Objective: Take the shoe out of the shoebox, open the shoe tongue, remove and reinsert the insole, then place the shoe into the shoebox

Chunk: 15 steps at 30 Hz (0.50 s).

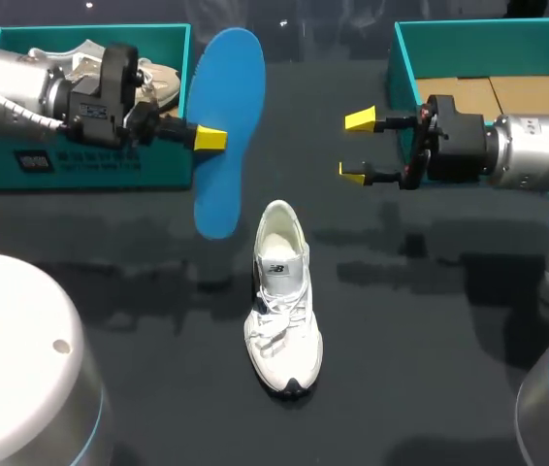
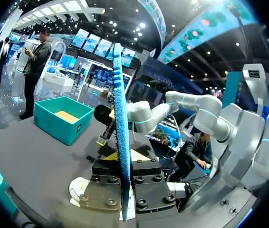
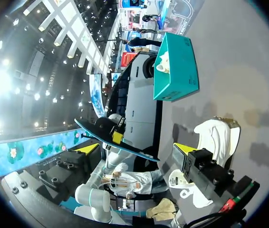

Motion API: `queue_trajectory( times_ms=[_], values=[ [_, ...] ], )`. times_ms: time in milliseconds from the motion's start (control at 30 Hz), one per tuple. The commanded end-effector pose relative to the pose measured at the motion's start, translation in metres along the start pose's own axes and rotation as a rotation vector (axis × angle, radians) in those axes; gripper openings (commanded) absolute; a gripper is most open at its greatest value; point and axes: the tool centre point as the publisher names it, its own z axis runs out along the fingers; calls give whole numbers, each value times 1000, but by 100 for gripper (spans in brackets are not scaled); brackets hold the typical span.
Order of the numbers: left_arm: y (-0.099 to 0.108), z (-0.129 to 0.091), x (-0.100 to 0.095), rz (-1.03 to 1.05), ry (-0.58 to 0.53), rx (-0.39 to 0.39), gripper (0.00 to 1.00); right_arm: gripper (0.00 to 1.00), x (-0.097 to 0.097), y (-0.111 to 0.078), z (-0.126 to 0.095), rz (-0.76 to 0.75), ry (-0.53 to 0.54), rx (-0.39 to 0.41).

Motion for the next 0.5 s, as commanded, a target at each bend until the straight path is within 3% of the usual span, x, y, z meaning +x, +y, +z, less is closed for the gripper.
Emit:
queue_trajectory(
  times_ms=[33, 500],
  values=[
    [2, 11, -7, -378, -25, 43, 0, 100, 0, -1, 0, 1, -2, -1],
    [6, 32, -33, -690, -66, 39, 0, 100, 0, -1, 0, 1, -2, -1]
  ],
)
